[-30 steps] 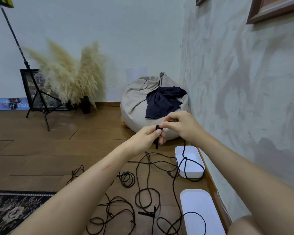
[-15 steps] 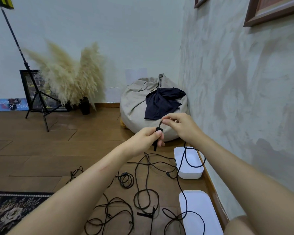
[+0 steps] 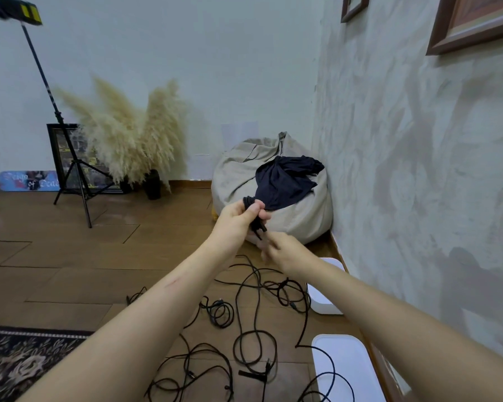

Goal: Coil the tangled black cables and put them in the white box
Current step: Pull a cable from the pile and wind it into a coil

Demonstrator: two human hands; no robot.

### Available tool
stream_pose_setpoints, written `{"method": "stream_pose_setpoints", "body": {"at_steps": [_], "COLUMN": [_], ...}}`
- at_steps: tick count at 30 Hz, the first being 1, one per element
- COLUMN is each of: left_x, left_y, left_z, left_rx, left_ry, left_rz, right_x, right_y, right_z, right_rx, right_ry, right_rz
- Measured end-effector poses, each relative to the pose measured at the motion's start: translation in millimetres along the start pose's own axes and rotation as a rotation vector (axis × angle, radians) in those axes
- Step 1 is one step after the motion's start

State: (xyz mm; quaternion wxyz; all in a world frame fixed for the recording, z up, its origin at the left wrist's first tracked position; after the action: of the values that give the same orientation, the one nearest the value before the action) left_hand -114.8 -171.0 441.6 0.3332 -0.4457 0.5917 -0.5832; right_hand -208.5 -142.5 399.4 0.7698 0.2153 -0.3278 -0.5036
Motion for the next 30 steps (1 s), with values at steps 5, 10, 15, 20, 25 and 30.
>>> {"method": "stream_pose_setpoints", "body": {"at_steps": [5,10,15,20,25,30], "left_x": [5.0,-1.5,5.9,0.5,-8.9,-9.7], "left_y": [1.4,-3.4,14.1,25.3,24.0,27.8], "left_z": [27.1,13.7,-0.5,-27.2,-39.1,-38.0], "left_rx": [0.260,0.714,0.787,0.652,0.614,0.723], "left_ry": [-0.236,-0.272,-0.079,0.198,0.311,0.250], "left_rz": [-0.088,-0.214,-0.140,-0.081,-0.054,-0.087], "right_x": [11.8,11.9,5.6,-2.9,-4.7,-3.2], "right_y": [20.0,28.1,20.6,13.7,15.0,13.1], "right_z": [-0.8,16.1,43.6,65.7,79.3,87.7], "right_rx": [-0.026,-0.042,-0.091,-0.128,-0.046,-0.020], "right_ry": [0.046,0.054,0.025,-0.063,-0.160,-0.244], "right_rz": [0.059,0.072,0.084,0.124,0.156,0.137]}}
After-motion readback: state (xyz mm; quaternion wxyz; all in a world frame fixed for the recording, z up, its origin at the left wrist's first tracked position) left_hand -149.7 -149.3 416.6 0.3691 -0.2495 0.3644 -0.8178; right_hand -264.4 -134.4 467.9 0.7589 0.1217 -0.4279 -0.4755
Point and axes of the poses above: each hand's wrist, its own x-axis towards the middle knuckle, its own z-axis out of the back of the hand, y = z × x, the point moved 10 cm from there along x, towards the middle knuckle, and after that the axes turned 7 degrees about z, right-handed, at the moved point
